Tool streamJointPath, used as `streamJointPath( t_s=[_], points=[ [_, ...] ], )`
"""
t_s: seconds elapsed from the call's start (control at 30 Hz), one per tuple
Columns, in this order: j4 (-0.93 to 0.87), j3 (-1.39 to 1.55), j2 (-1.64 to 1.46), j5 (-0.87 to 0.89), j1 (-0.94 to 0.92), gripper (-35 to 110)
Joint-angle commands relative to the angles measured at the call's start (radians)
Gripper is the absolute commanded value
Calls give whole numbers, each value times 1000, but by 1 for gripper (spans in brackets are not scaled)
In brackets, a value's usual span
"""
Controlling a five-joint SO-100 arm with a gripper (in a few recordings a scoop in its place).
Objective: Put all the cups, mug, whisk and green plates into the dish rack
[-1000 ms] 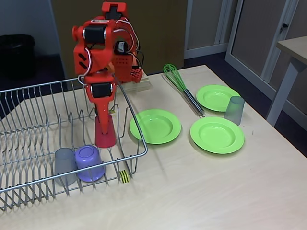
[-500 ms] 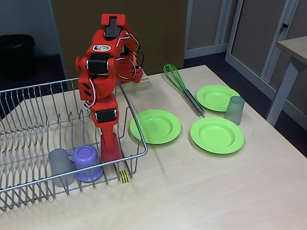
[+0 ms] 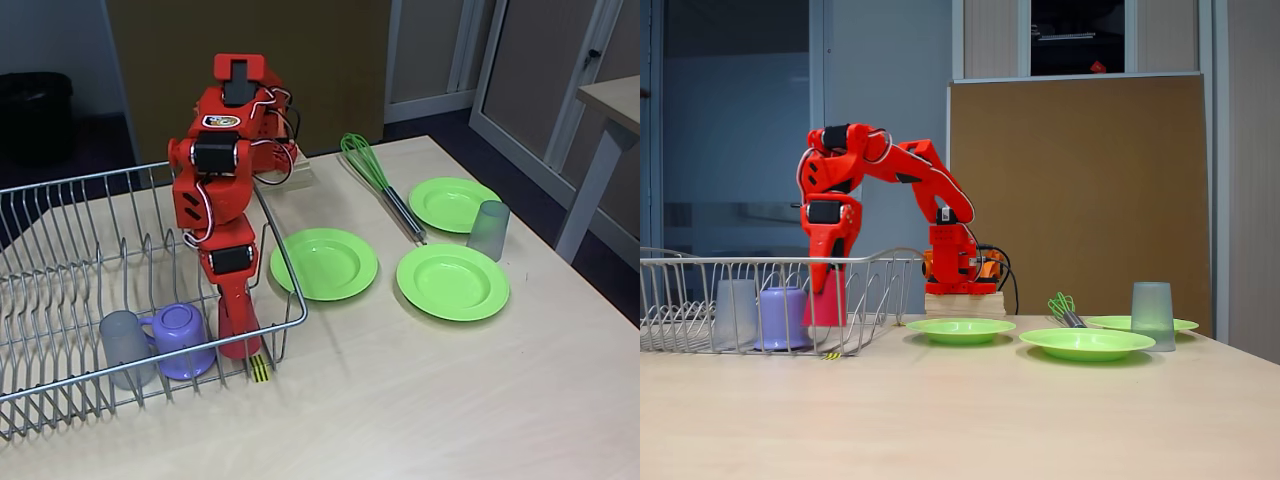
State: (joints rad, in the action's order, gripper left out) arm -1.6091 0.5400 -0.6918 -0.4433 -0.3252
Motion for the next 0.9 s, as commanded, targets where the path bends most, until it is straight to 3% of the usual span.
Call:
streamJointPath(
  t_s=[0.0,0.87],
  points=[
    [-28,-61,8,9,12,19],
    [-95,-204,124,28,11,33]
  ],
)
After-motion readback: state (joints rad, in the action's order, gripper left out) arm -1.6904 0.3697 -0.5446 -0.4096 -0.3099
